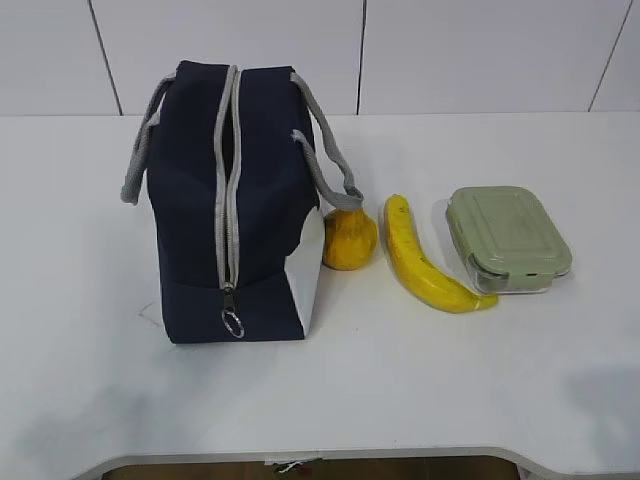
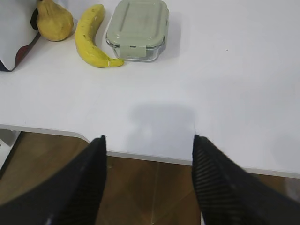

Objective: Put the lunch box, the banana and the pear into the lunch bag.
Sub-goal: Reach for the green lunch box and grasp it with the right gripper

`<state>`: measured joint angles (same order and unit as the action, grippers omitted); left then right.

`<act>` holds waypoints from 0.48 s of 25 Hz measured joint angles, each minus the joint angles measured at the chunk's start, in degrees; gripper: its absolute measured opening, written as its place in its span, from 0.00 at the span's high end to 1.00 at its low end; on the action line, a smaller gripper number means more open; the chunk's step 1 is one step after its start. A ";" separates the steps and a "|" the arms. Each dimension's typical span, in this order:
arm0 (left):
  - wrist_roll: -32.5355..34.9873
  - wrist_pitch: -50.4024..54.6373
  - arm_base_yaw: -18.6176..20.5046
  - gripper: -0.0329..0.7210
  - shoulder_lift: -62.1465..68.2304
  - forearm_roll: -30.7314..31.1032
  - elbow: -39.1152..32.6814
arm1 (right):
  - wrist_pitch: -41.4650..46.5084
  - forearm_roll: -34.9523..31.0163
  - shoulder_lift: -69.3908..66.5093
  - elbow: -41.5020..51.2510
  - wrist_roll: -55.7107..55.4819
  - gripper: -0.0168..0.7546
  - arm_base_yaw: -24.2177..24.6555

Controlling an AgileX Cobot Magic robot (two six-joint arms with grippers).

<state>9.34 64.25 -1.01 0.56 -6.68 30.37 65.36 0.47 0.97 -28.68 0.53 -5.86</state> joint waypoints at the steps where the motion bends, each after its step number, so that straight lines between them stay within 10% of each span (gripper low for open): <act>1: 0.00 0.00 0.00 0.64 0.00 0.00 0.00 | 0.00 0.00 0.00 0.00 0.00 0.38 0.00; 12: 0.00 0.00 0.00 0.64 0.00 0.00 0.00 | 0.00 0.00 0.00 0.00 0.12 0.38 0.00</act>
<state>9.34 64.25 -1.01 0.56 -6.68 30.37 65.36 0.47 0.97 -28.68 0.65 -5.86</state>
